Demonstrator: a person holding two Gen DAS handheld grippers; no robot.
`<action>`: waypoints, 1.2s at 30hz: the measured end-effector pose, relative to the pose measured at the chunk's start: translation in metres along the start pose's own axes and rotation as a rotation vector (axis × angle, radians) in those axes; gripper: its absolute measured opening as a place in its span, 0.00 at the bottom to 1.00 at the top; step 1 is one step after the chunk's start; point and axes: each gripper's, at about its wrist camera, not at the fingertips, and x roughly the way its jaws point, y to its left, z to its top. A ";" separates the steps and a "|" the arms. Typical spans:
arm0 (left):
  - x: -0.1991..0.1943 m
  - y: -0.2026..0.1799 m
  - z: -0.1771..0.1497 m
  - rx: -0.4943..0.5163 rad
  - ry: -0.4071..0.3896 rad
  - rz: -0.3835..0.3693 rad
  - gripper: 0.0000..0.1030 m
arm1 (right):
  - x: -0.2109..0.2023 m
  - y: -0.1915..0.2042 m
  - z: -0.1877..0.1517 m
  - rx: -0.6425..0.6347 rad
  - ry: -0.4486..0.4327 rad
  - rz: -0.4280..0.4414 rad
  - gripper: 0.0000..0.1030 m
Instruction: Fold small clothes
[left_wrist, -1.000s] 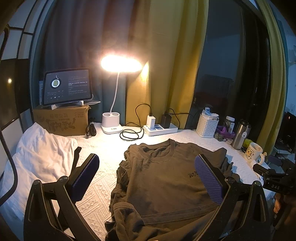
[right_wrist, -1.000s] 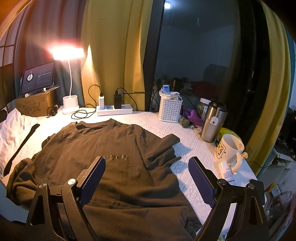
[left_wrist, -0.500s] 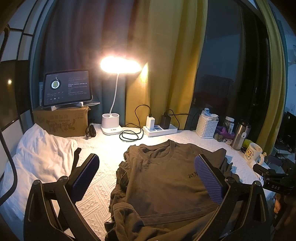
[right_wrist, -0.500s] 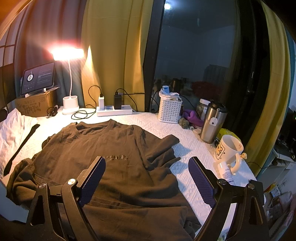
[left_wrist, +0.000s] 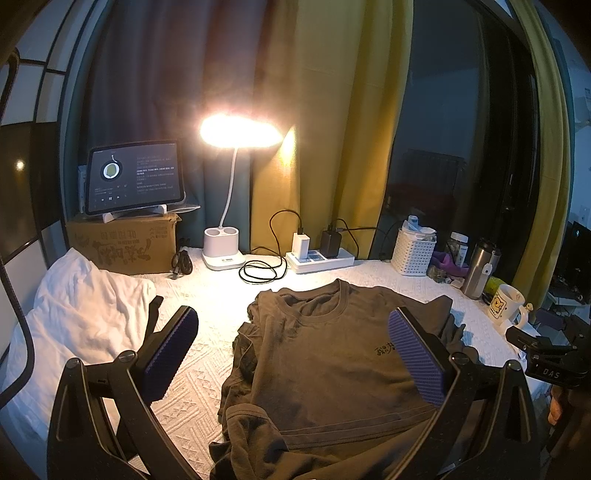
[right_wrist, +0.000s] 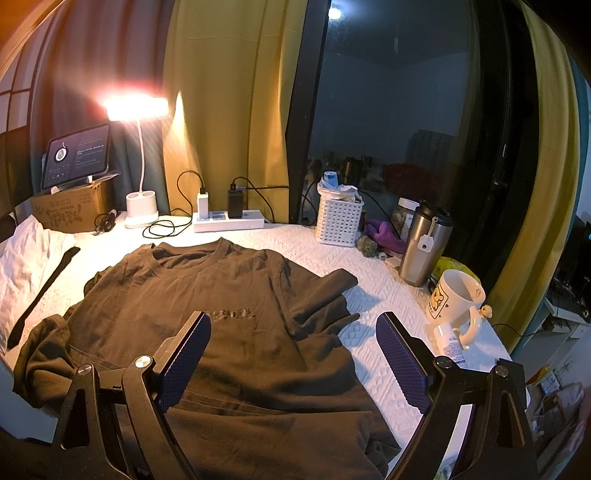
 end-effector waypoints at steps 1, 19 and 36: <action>0.000 0.000 0.000 0.000 0.000 0.000 0.99 | 0.000 0.000 0.000 0.000 0.000 0.000 0.89; 0.003 0.000 0.004 0.006 0.004 0.002 0.99 | 0.003 -0.002 -0.001 0.004 0.005 0.003 0.89; 0.063 -0.023 0.002 0.036 0.095 -0.004 0.99 | 0.069 -0.040 0.001 0.030 0.101 -0.037 0.89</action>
